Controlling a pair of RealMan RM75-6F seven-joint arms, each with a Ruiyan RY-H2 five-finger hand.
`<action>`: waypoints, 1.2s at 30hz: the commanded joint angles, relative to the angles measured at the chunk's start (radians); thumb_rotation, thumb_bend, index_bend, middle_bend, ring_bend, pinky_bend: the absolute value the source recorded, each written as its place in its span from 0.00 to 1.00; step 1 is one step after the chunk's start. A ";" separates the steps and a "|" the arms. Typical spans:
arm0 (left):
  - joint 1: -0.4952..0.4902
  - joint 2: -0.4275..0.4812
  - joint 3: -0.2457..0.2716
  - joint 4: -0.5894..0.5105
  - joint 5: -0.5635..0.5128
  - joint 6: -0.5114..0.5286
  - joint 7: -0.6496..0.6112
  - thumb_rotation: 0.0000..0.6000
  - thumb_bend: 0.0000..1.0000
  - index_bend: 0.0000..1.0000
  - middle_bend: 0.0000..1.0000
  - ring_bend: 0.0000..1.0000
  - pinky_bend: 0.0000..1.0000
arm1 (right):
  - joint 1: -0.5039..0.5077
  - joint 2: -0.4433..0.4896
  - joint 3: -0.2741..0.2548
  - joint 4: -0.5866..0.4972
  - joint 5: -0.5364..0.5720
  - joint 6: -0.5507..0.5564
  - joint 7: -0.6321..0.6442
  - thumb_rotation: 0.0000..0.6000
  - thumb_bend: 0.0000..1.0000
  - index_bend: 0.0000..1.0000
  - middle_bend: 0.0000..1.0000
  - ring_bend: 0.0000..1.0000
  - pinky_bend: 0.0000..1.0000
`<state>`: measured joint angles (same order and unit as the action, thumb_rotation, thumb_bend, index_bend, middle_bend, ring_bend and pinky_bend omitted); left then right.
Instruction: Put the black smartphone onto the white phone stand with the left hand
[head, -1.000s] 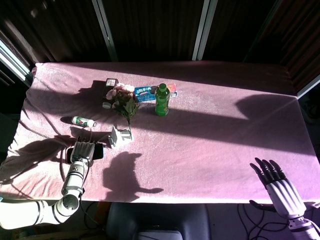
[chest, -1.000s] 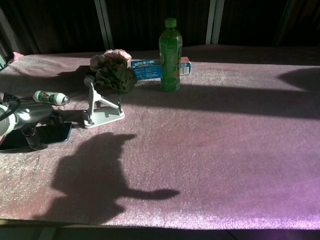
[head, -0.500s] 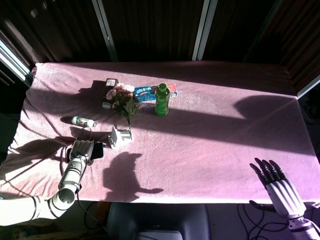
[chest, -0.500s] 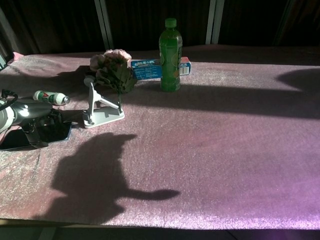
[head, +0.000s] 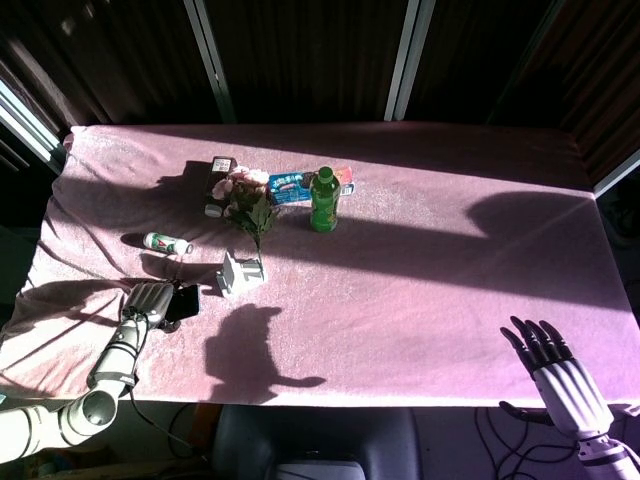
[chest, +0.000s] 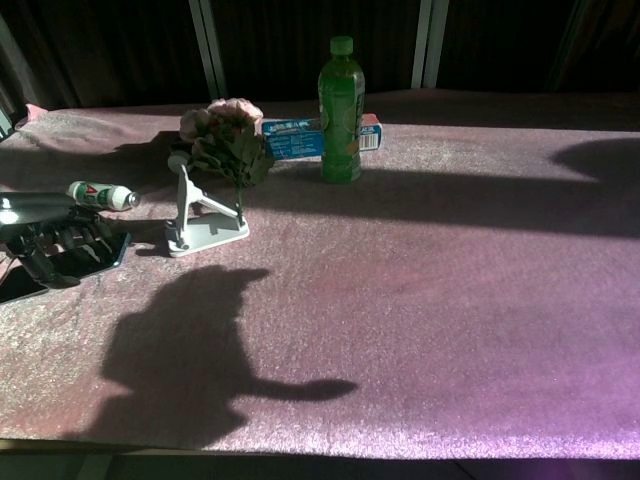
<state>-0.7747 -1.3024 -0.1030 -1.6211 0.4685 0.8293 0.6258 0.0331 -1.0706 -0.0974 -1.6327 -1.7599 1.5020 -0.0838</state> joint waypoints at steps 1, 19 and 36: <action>0.098 0.062 -0.039 -0.030 0.153 -0.027 -0.210 1.00 0.39 0.90 1.00 0.77 0.22 | -0.001 0.000 0.001 0.000 0.001 0.001 0.000 1.00 0.13 0.00 0.00 0.00 0.00; 0.360 0.120 -0.232 -0.142 0.674 0.094 -1.039 1.00 0.40 0.91 1.00 0.77 0.23 | 0.002 -0.004 0.002 -0.004 0.009 -0.009 -0.010 1.00 0.13 0.00 0.00 0.00 0.00; 0.236 -0.303 -0.281 0.091 0.727 0.342 -0.979 1.00 0.40 0.91 1.00 0.77 0.23 | 0.002 0.002 0.000 0.000 0.006 -0.006 0.003 1.00 0.13 0.00 0.00 0.00 0.00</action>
<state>-0.5036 -1.5561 -0.3760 -1.5866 1.1764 1.1564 -0.3511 0.0356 -1.0697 -0.0979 -1.6337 -1.7547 1.4949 -0.0823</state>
